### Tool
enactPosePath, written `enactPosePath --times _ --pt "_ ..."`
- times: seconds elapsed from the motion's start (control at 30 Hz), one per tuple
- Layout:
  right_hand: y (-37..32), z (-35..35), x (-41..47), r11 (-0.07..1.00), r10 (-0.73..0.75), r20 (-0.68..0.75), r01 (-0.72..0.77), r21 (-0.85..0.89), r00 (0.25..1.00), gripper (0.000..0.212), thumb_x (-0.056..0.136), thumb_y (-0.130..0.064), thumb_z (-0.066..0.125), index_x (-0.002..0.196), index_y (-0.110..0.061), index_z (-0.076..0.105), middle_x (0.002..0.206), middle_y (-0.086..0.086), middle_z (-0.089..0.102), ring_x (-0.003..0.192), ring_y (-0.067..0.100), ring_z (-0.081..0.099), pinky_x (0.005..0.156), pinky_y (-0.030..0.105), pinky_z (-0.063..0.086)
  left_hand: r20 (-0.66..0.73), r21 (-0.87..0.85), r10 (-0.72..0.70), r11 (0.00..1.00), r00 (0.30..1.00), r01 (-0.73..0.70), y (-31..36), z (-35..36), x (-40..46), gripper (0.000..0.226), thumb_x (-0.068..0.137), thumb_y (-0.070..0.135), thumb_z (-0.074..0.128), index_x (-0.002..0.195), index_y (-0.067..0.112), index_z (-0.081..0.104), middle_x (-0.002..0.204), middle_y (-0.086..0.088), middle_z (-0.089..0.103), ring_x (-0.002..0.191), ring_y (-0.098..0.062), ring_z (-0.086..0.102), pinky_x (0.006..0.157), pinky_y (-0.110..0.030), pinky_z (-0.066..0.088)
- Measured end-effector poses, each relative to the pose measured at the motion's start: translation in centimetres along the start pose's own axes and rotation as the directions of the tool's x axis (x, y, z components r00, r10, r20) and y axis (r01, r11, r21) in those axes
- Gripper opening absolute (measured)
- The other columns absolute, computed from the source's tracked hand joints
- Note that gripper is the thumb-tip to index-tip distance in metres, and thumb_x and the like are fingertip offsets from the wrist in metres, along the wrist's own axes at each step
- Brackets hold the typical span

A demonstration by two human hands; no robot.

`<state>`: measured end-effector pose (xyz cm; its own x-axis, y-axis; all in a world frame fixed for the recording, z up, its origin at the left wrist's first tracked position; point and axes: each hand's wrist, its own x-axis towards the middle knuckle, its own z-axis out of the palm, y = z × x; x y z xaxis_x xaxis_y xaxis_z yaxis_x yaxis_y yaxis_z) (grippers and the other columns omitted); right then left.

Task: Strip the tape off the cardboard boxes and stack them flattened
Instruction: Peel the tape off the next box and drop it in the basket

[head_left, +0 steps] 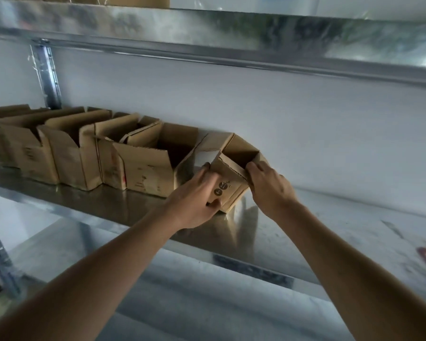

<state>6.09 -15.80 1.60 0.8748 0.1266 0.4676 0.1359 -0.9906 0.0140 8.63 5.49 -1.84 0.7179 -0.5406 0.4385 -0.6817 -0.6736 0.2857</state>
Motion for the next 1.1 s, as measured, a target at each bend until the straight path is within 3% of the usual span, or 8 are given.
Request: enactPosePath --times 0.17,0.27,0.43,0.5,0.63,0.83,0.97,1.1 --pt "1.8 -0.8 -2.2 0.925 0.241 -0.134 -0.186 0.332 0.961 0.016 0.100 -0.011 0.054 0.114 -0.009 0.061 0.103 0.016 0.059 0.092 0.042 0.059 0.068 0.035 0.038 -0.027 0.081 -0.066 0.994 0.997 0.068 1.9 1.9 1.7 0.085 0.093 0.050 0.067 0.156 0.047 0.011 0.169 -0.006 -0.007 0.152 -0.048 0.019 0.107 -0.067 0.045" --pt "2.7 -1.4 -3.2 0.807 0.404 -0.100 -0.303 0.507 0.909 0.007 0.099 -0.015 0.050 0.092 -0.013 0.054 0.088 0.012 0.064 0.085 0.038 0.061 0.067 0.041 0.048 -0.131 0.059 -0.101 0.992 0.986 0.110 3.6 3.1 2.9 0.110 0.090 0.047 0.074 0.157 0.055 -0.013 0.163 -0.008 -0.036 0.153 -0.052 -0.002 0.113 -0.067 0.038" --pt "3.9 -1.5 -5.6 0.551 0.481 0.055 -0.350 0.757 0.875 0.011 0.100 -0.015 0.050 0.106 -0.010 0.059 0.095 0.018 0.071 0.093 0.040 0.068 0.083 0.060 0.056 -0.235 -0.130 -0.103 0.989 0.966 0.074 6.2 4.3 5.6 0.140 0.074 -0.006 0.086 0.162 0.042 -0.013 0.167 -0.018 -0.023 0.142 -0.042 0.040 0.086 -0.015 0.048" --pt "5.0 -1.9 -6.9 0.435 0.390 0.161 -0.335 0.836 0.907 0.021 0.101 -0.027 0.060 0.120 -0.018 0.058 0.111 0.015 0.071 0.106 0.038 0.067 0.095 0.063 0.054 -0.224 -0.125 -0.063 0.992 0.973 0.036 6.7 3.6 7.1 0.133 0.068 -0.009 0.085 0.162 0.043 0.006 0.163 -0.016 0.002 0.125 -0.044 0.054 0.080 -0.028 0.055" --pt "7.8 -4.1 -8.4 -0.072 0.287 0.449 -0.449 0.891 0.846 0.079 0.079 -0.085 0.058 0.141 -0.036 0.046 0.124 0.007 0.068 0.104 0.035 0.072 0.090 0.053 0.058 -0.155 -0.010 0.152 0.988 0.976 -0.155 9.0 1.7 9.6 0.123 0.066 -0.015 0.075 0.152 0.056 0.023 0.136 -0.003 0.034 0.111 -0.032 0.055 0.084 -0.043 0.057" --pt "11.9 -6.0 -9.0 -0.322 0.550 0.474 -0.349 0.880 0.688 0.075 0.082 -0.080 0.048 0.130 -0.023 0.055 0.119 0.006 0.068 0.104 0.028 0.071 0.083 0.044 0.058 0.052 0.121 0.409 0.903 0.911 -0.412 13.6 1.7 11.6 0.126 0.073 -0.022 0.064 0.153 0.063 0.016 0.144 0.005 0.028 0.115 -0.024 0.049 0.084 -0.039 0.057" --pt "14.4 -5.6 -10.4 -0.205 0.703 0.512 -0.550 0.810 0.493 0.064 0.082 -0.060 0.044 0.120 -0.012 0.064 0.109 0.012 0.070 0.102 0.031 0.068 0.089 0.042 0.054 0.146 0.098 0.516 0.841 0.844 -0.532 16.2 3.2 11.5 0.124 0.077 -0.023 0.058 0.154 0.063 0.014 0.158 0.008 0.022 0.134 -0.026 0.043 0.099 -0.036 0.052" --pt "16.1 -4.8 -12.7 -0.021 0.822 0.400 -0.682 0.732 0.405 0.037 0.101 -0.033 0.041 0.102 -0.004 0.063 0.089 0.013 0.067 0.074 0.027 0.063 0.056 0.027 0.044 0.297 -0.035 0.503 0.855 0.812 -0.517 18.4 5.4 11.5 0.135 0.077 -0.028 0.052 0.151 0.068 -0.008 0.168 0.010 0.022 0.138 -0.015 0.041 0.084 -0.026 0.055"
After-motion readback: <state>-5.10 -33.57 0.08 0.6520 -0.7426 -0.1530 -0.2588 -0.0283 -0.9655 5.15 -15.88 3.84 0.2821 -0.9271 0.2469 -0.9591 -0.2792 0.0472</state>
